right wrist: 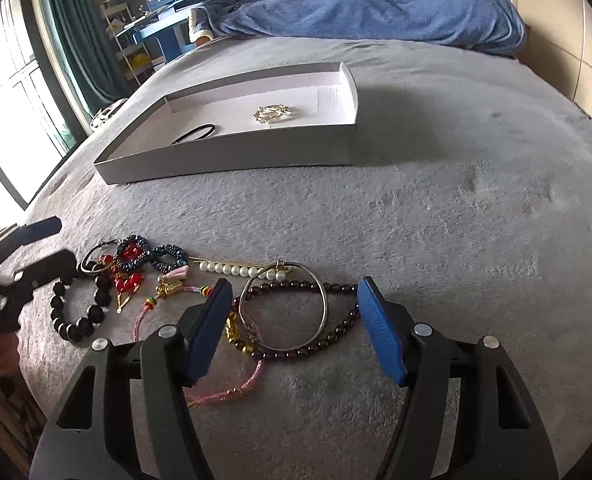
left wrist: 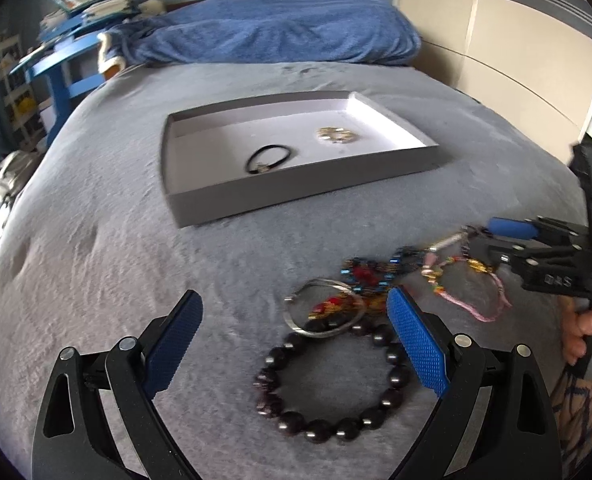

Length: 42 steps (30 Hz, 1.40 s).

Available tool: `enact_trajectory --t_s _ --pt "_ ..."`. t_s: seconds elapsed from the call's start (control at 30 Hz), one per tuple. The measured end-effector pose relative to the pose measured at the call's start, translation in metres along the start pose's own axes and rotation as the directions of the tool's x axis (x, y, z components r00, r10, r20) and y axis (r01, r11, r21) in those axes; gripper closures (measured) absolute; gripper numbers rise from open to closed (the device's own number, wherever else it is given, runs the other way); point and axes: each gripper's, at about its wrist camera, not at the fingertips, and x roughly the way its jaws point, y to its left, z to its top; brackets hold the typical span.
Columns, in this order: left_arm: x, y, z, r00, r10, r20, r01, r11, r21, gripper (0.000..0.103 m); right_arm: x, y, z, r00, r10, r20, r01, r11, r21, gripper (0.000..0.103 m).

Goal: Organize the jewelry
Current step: 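Grasp the silver hoop bracelet with the right tool while the left tool grasps the pink string bracelet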

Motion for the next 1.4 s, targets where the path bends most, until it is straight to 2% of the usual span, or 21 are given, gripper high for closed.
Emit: enact_trajectory --t_s 0.1,0.23,0.3,0.47,0.57,0.73,0.9,1.03,1.13,1.2,1.3,1.4 --pt "-0.005 -0.012 -0.001 0.999 -0.044 0.025 0.043 0.998 0.045 0.010 -0.001 0.001 0.000 1.000 0.013 0.000 -0.013 1.000 -0.002 0.046" --pt "-0.010 -0.029 -0.003 0.991 -0.127 0.033 0.125 0.989 0.081 0.012 0.001 0.007 -0.003 1.000 0.011 -0.011 -0.011 1.000 -0.028 0.048" --pt "-0.011 -0.039 -0.005 0.986 -0.166 0.026 0.162 0.981 0.107 0.015 0.002 0.007 -0.003 1.000 0.013 -0.013 -0.013 0.999 -0.029 0.054" --pt "-0.004 -0.055 -0.009 0.980 -0.197 -0.005 0.196 0.973 0.126 0.021 -0.002 0.006 -0.002 1.000 0.021 0.001 -0.021 0.999 -0.029 0.056" --pt "0.000 -0.058 -0.007 0.978 -0.207 -0.012 0.207 0.972 0.106 0.024 -0.011 0.001 0.000 0.999 0.023 0.040 -0.023 1.000 -0.005 0.056" --pt "0.010 -0.064 -0.005 0.969 -0.246 -0.040 0.248 0.967 0.062 0.038 -0.027 -0.012 0.004 0.993 0.024 0.111 -0.030 0.998 0.053 0.056" --pt "0.026 -0.082 -0.008 0.952 -0.286 -0.111 0.295 0.953 0.074 0.052 -0.031 -0.021 0.005 0.992 0.014 0.124 -0.025 0.996 0.084 0.056" --pt "0.037 -0.086 -0.011 0.943 -0.300 -0.143 0.307 0.951 0.034 0.057 -0.034 -0.020 0.005 0.991 0.013 0.130 -0.024 0.997 0.077 0.056" --pt "0.040 -0.078 -0.008 0.931 -0.335 -0.144 0.334 0.942 -0.026 0.078 -0.033 -0.019 0.005 0.991 0.014 0.131 -0.024 0.997 0.076 0.056" --pt "0.042 -0.070 -0.008 0.928 -0.345 -0.138 0.338 0.938 -0.071 0.099 -0.032 -0.020 0.006 0.991 0.013 0.130 -0.023 0.997 0.077 0.056" --pt "0.040 -0.065 -0.008 0.925 -0.359 -0.122 0.349 0.932 -0.096 0.100 -0.033 -0.018 0.006 0.991 0.012 0.131 -0.022 0.997 0.079 0.056" --pt "0.027 -0.067 -0.004 0.930 -0.358 -0.082 0.354 0.933 -0.060 0.100 -0.033 -0.019 0.006 0.991 0.011 0.133 -0.022 0.996 0.081 0.056"
